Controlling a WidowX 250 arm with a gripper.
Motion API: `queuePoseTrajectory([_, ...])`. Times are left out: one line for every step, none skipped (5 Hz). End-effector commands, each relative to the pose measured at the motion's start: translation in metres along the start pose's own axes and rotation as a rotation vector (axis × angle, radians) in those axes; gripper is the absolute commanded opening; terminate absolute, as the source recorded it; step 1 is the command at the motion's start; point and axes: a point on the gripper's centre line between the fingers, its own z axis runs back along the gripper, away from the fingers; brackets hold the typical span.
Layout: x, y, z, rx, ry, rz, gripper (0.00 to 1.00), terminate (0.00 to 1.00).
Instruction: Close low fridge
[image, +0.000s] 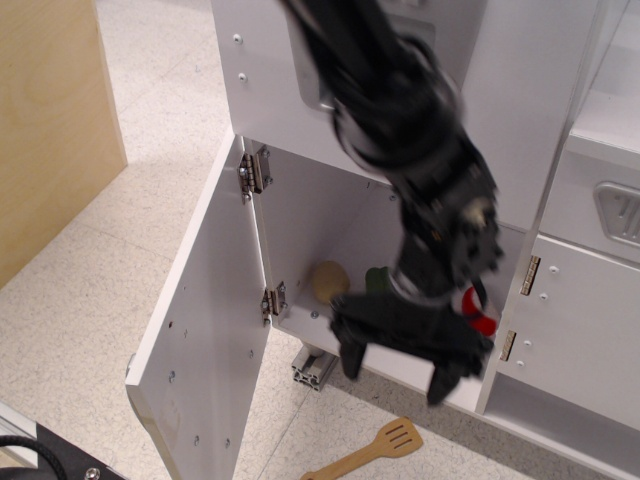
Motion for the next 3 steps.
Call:
queuePoseTrajectory([0.023, 0.057, 0.062, -0.032, -0.065, 0.077, 1.0, 0.0])
queuePoseTrajectory([0.037, 0.093, 0.057, -0.023, -0.074, 0.075, 1.0, 0.0])
queuePoseTrajectory([0.05, 0.132, 0.066, -0.061, -0.109, 0.093, 1.0, 0.0])
